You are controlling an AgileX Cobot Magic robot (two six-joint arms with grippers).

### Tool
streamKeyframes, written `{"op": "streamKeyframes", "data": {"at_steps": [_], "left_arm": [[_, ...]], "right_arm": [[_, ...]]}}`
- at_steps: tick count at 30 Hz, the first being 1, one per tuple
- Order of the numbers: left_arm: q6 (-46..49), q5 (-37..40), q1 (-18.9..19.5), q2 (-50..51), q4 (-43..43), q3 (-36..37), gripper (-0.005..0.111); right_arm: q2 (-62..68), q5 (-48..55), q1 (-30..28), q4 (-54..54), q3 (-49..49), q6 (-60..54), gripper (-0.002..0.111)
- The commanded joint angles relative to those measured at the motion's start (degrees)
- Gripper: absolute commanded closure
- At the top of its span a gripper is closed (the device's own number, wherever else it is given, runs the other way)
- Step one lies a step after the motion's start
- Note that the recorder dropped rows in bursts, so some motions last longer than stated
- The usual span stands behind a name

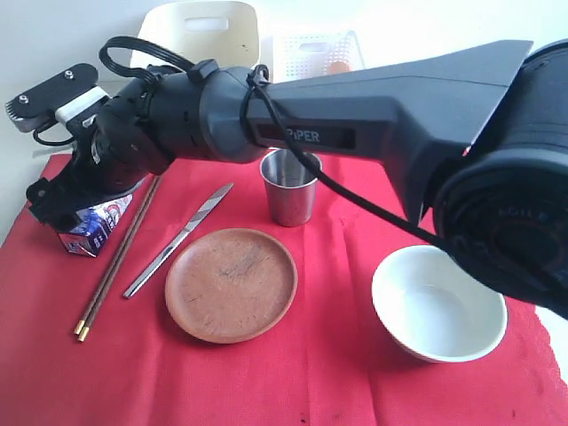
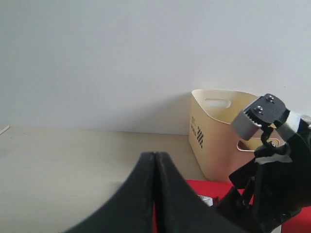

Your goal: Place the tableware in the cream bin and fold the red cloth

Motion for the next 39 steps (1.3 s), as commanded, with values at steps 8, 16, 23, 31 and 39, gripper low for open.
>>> {"op": "streamKeyframes", "data": {"at_steps": [8, 16, 23, 31, 39], "left_arm": [[-0.13, 0.06, 0.14, -0.22, -0.05, -0.11, 0.105], [-0.03, 0.06, 0.14, -0.22, -0.05, -0.11, 0.105], [-0.03, 0.06, 0.14, -0.22, -0.05, -0.11, 0.105], [-0.03, 0.06, 0.14, -0.22, -0.05, -0.11, 0.105], [-0.03, 0.06, 0.14, -0.22, -0.05, -0.11, 0.105]], "right_arm": [[3.39, -8.88, -0.05, 1.47, -0.54, 0.15, 0.006], [6.33, -11.80, -0.26, 0.32, -1.32, 0.02, 0.006], [7.21, -10.83, -0.26, 0.09, -1.57, -2.01, 0.006], [7.21, -9.06, -0.26, 0.09, -1.57, -10.80, 0.006], [7.70, -8.49, -0.26, 0.09, -1.57, -18.84, 0.006]]}}
